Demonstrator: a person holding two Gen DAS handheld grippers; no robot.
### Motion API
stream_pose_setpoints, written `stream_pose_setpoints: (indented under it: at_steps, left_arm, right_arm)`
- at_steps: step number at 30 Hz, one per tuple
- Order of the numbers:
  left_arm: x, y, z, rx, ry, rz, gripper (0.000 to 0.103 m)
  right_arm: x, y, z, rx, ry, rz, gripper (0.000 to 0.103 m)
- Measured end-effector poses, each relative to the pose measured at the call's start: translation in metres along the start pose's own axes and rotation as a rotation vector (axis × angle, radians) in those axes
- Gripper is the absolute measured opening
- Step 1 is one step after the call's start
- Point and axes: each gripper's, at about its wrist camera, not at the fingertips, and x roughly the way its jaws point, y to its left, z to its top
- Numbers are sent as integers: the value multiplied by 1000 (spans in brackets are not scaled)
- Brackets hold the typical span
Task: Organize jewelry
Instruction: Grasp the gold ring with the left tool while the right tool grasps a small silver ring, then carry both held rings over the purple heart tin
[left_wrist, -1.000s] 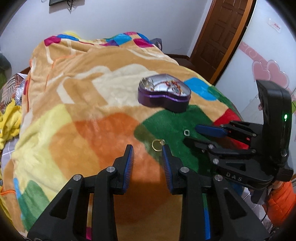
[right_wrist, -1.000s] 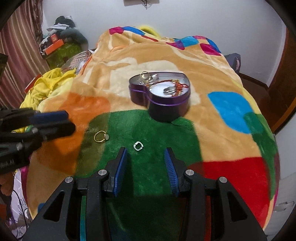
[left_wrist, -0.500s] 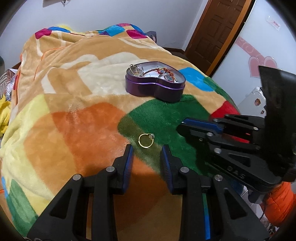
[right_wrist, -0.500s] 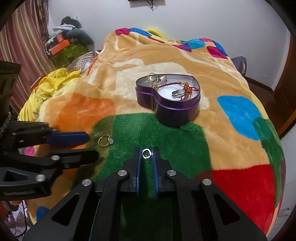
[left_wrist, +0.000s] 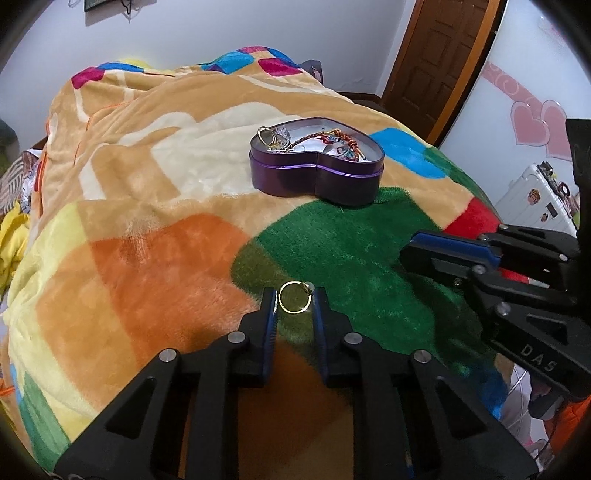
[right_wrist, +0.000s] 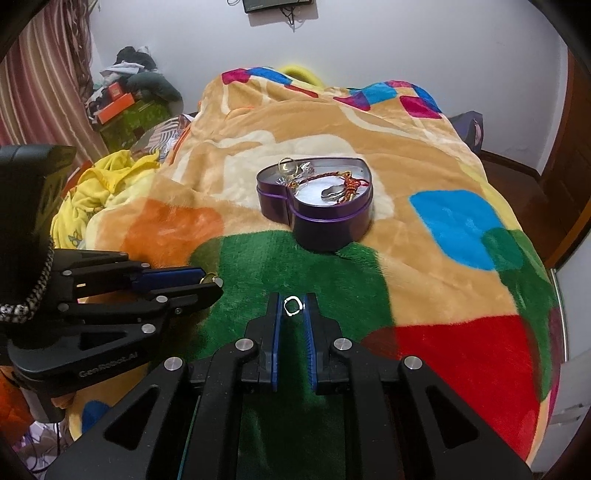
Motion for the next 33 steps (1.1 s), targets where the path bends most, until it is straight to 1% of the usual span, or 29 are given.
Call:
stream_pose_setpoints:
  at_steps: [10, 22, 33]
  left_arm:
    - [-18, -1, 5, -5, -37, 4, 18]
    - [-58, -7, 38, 15, -172, 8, 18]
    - [-69, -5, 66, 26, -252, 5, 18]
  right_arm:
    - [-18, -3, 6, 9, -52, -12, 10]
    - [-37, -11, 26, 35, -138, -22, 10]
    - [-50, -19, 48, 52, -220, -16, 10]
